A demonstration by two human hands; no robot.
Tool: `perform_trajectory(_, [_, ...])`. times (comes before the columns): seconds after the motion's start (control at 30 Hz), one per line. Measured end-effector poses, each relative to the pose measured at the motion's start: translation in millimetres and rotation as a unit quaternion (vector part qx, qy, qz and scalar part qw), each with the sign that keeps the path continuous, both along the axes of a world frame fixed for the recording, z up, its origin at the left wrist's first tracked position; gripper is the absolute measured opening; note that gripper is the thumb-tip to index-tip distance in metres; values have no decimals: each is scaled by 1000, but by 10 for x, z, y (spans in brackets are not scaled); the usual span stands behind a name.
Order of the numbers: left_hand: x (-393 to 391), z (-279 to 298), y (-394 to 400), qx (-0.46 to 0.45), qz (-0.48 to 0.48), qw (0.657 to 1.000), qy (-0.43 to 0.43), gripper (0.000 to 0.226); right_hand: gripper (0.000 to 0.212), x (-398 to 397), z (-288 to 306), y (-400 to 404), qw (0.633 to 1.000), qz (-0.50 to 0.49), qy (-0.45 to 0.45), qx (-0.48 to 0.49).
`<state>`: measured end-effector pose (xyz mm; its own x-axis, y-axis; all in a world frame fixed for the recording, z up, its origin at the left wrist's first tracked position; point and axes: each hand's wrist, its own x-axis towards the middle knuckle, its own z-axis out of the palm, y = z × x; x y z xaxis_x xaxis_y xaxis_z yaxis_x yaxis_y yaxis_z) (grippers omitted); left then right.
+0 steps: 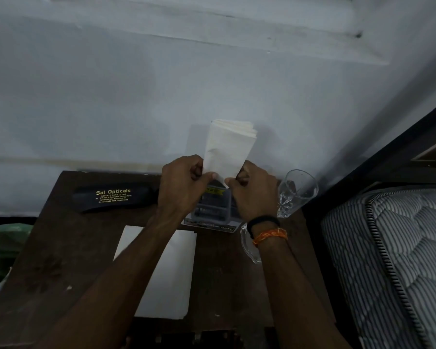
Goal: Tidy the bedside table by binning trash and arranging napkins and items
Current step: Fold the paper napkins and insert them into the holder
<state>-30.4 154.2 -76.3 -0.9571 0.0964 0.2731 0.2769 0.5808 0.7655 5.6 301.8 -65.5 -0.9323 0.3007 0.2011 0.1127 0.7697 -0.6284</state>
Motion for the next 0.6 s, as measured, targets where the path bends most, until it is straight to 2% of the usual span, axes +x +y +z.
perform_trajectory(0.13, [4, -6, 8, 13, 7, 1000, 2, 26, 10, -10, -41, -25, 1000, -10, 4, 14])
perform_trajectory(0.2, [5, -14, 16, 8, 14, 1000, 7, 28, 17, -16, -55, -41, 1000, -19, 2, 20])
perform_trajectory(0.33, [21, -26, 26, -28, 22, 999, 33, 33, 7, -18, -71, -69, 1000, -19, 3, 4])
perform_trajectory(0.43, [7, -25, 1, -59, -3, 998, 26, 30, 5, -16, -63, -62, 1000, -25, 2, -16])
perform_trajectory(0.6, [-34, 2, -52, -52, -36, 998, 15, 32, 13, -7, -67, -55, 1000, -20, 10, -16])
